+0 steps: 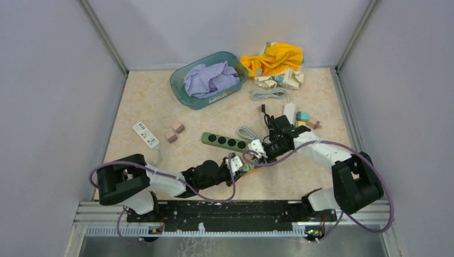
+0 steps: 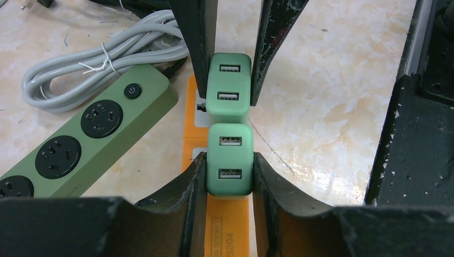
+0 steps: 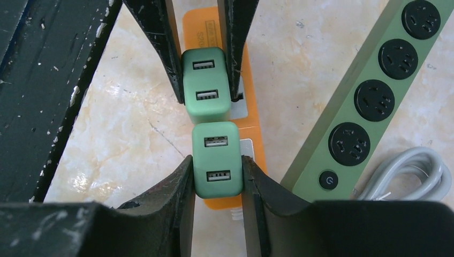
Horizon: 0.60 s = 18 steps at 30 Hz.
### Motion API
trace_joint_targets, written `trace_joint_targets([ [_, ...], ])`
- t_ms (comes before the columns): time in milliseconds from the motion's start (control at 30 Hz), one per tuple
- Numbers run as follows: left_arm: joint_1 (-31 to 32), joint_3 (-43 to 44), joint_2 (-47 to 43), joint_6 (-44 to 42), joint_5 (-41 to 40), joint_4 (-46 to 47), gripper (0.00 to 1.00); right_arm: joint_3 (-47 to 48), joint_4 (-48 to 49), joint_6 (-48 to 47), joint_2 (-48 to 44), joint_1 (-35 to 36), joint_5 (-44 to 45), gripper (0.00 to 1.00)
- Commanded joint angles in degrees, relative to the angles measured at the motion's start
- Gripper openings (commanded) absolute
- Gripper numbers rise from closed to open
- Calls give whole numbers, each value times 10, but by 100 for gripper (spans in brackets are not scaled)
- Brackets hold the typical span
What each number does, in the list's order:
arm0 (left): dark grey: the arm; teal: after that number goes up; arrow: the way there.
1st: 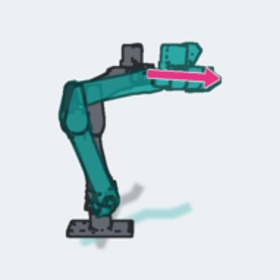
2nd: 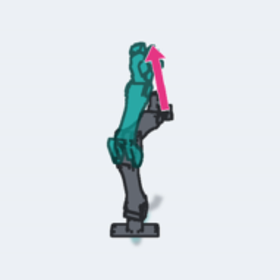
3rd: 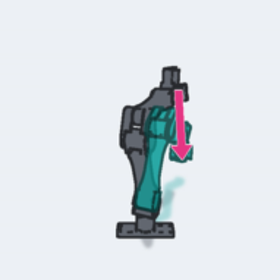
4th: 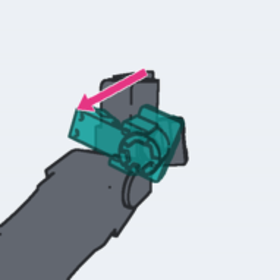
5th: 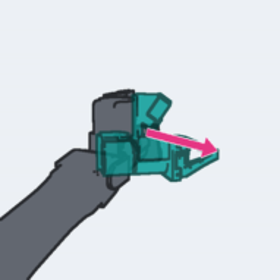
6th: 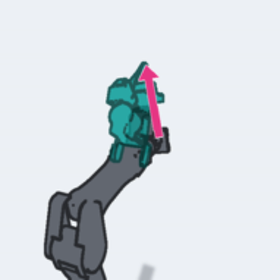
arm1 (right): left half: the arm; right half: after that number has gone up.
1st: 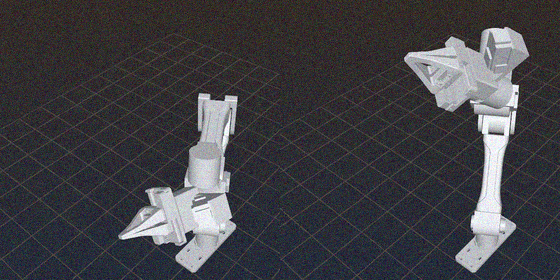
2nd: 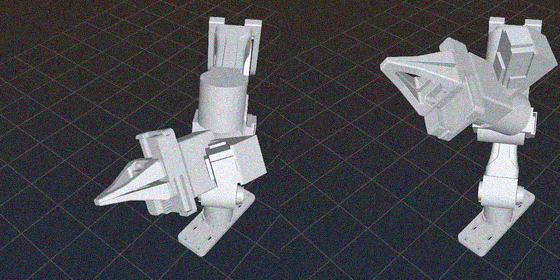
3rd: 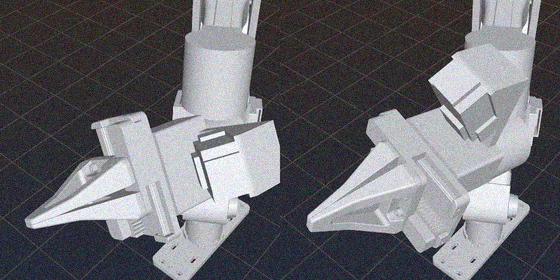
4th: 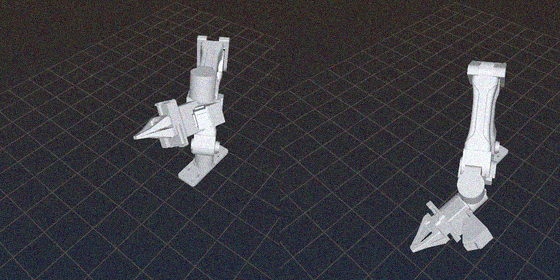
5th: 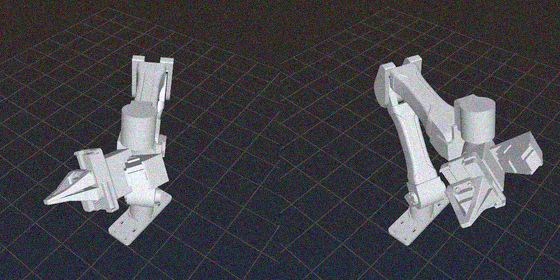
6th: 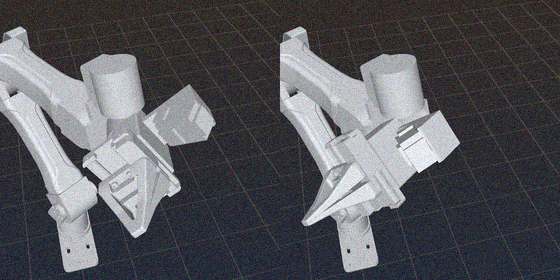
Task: Pull the plug off the socket
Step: Remove the plug from the socket.
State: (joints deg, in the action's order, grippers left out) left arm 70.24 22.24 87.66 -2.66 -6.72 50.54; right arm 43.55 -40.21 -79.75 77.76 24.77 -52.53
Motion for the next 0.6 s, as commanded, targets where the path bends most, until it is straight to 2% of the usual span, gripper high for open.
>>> trace_joint_targets([
  [0, -3, -7, 20, 6, 12, -25, 1, 9, 26, 58, -7, 31, -87, 0],
  [133, -3, -7, 23, 6, 12, -26, 1, 14, 109, 179, -13, 32, -96, 0],
  [233, -4, -9, 23, 7, 10, -26, 1, 16, 131, 218, -17, 27, -64, 0],
  [400, -6, -13, 21, 7, 9, -27, 1, 12, 87, 153, -30, -22, -69, 0],
  [567, -9, -15, 20, 6, 10, -26, 1, 3, 17, 54, -31, -27, -87, 0],
])
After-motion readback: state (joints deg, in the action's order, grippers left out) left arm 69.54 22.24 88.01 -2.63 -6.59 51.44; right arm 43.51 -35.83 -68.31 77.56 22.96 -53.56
